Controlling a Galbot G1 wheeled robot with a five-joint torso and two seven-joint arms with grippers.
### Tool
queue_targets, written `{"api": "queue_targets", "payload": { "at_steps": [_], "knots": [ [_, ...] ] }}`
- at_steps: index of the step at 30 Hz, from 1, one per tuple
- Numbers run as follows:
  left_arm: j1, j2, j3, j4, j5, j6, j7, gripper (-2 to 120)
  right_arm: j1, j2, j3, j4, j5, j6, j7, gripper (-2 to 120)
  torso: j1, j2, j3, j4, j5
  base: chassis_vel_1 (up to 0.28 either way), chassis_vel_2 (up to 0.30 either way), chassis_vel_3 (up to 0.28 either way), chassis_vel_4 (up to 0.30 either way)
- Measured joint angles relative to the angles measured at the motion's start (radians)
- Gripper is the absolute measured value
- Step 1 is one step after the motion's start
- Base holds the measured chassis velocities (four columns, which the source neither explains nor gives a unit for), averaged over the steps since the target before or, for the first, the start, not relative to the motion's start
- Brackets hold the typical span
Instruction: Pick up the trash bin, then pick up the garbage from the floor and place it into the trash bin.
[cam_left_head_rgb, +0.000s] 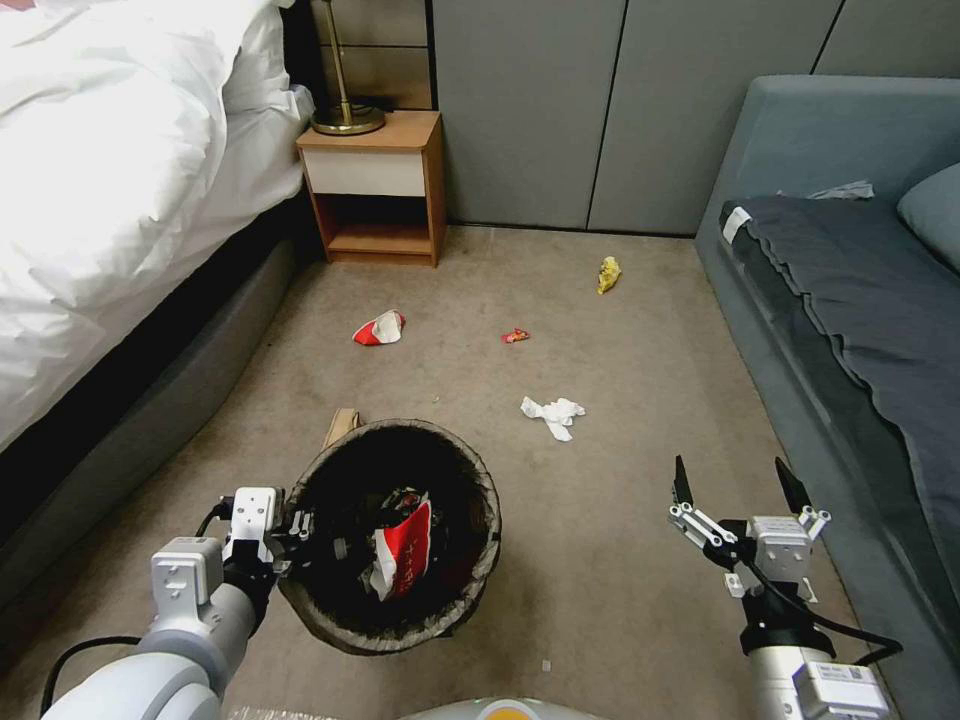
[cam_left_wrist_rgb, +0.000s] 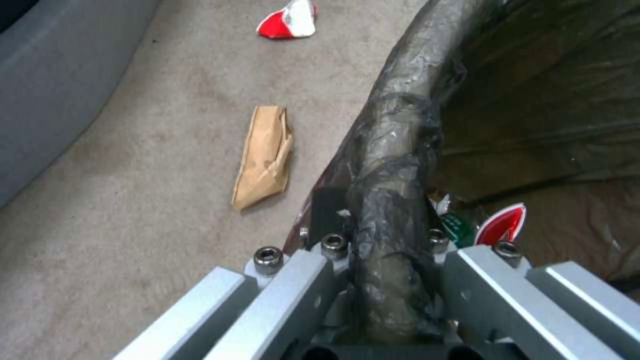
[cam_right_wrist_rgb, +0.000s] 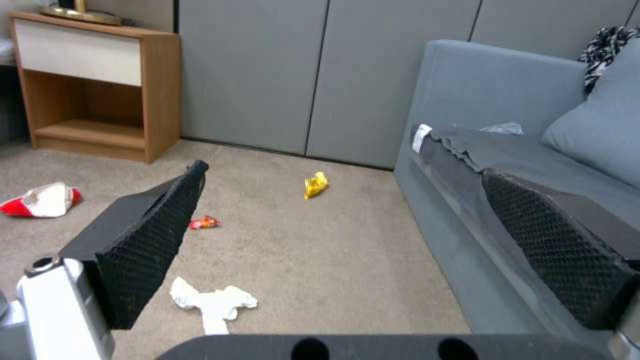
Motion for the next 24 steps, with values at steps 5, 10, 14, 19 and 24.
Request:
{"api": "queue_targets", "payload": {
  "at_steps": [5,10,14,19,24],
  "knots": [
    [0.001,-0.003,0.002,0.0,0.002,0.0,0.0,1,-0.002,-0.002,0.0,0.0,0.0,0.001,0.003,100,0.0,0.0,0.0,0.0,0.0,-0.084,0.083,0.078,-0.074],
    [0.002,-0.003,0.001,0.0,0.003,0.0,0.0,1,-0.002,-0.003,-0.001,0.0,0.001,0.002,0.004,100,0.0,0.0,0.0,0.0001,-0.0001,-0.084,0.087,0.082,-0.084],
    [0.003,-0.004,0.001,0.0,0.003,0.0,0.0,1,0.0,-0.003,-0.004,0.0,0.001,0.002,0.004,100,0.0,0.0,0.0,0.0,0.0,-0.095,0.078,0.081,-0.093],
    [0.005,-0.006,0.002,0.0,0.006,0.0,0.0,1,0.0,-0.004,-0.009,-0.001,0.0,0.002,0.006,100,0.0,0.0,0.0,0.0001,0.0,-0.079,0.084,0.076,-0.069],
    [0.006,-0.006,0.002,0.0,0.006,0.0,0.0,1,0.0,-0.006,-0.012,-0.001,0.0,0.002,0.006,100,0.0,0.0,0.0,0.0,0.0,-0.082,0.07,0.066,-0.077]
  ]
}}
